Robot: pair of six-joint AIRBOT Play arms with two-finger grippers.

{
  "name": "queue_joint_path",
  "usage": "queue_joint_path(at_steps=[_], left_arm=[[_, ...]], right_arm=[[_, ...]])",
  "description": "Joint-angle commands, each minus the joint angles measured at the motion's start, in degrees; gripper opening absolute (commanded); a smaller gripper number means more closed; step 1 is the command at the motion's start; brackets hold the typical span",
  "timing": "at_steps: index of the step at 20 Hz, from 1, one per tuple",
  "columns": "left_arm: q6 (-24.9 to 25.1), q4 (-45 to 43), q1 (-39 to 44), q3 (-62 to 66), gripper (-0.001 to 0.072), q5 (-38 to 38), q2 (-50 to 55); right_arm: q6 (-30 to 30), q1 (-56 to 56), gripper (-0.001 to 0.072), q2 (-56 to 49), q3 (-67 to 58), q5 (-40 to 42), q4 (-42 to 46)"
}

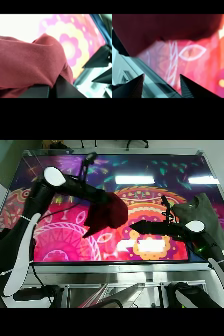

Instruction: Fold the shirts.

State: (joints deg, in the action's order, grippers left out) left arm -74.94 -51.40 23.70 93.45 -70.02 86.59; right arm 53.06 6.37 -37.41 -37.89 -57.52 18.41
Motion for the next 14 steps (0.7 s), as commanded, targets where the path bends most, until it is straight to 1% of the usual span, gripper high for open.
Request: queue_joint_path(at_steps=[1, 2, 3, 6, 9, 12, 14], left_arm=[[-0.07, -0.09, 4.39, -6.25, 0.0119, 1.79, 1.31], [-0.35, -0.04, 3.87, -7.21, 0.0593, 1.05, 1.99], [-2.32, -0.02, 2.93, -7.5, 0.0704, 0.31, 2.49], [-2.71, 0.07, -2.47, -7.37, 0.0701, -5.03, 1.2], [-3.1, -0.07, -9.27, -8.87, 0.07, -11.61, -1.92], [-3.08, -0.09, -14.62, -19.43, 0.07, -11.82, -7.13], [-3.08, -0.09, -16.76, -28.79, 0.07, -8.28, -10.49]], right_arm=[[0.79, -0.02, 0.0507, 1.51, -0.07, -0.44, 1.07], [0.98, -0.04, 0.0507, 1.49, -0.07, -0.96, 1.11], [1.29, -0.31, 0.0507, 1.49, -0.07, -1.36, 1.18], [2.45, -4.42, 0.0505, 1.46, -0.31, -3.21, 1.31], [0.0, -12.96, 0.0505, 1.01, -1.18, -4.79, 1.73], [-0.17, -19.5, 0.0505, -0.13, -1.27, -5.73, 6.56], [-0.2, -19.67, 0.0505, -2.29, -1.27, -7.08, 9.99]])
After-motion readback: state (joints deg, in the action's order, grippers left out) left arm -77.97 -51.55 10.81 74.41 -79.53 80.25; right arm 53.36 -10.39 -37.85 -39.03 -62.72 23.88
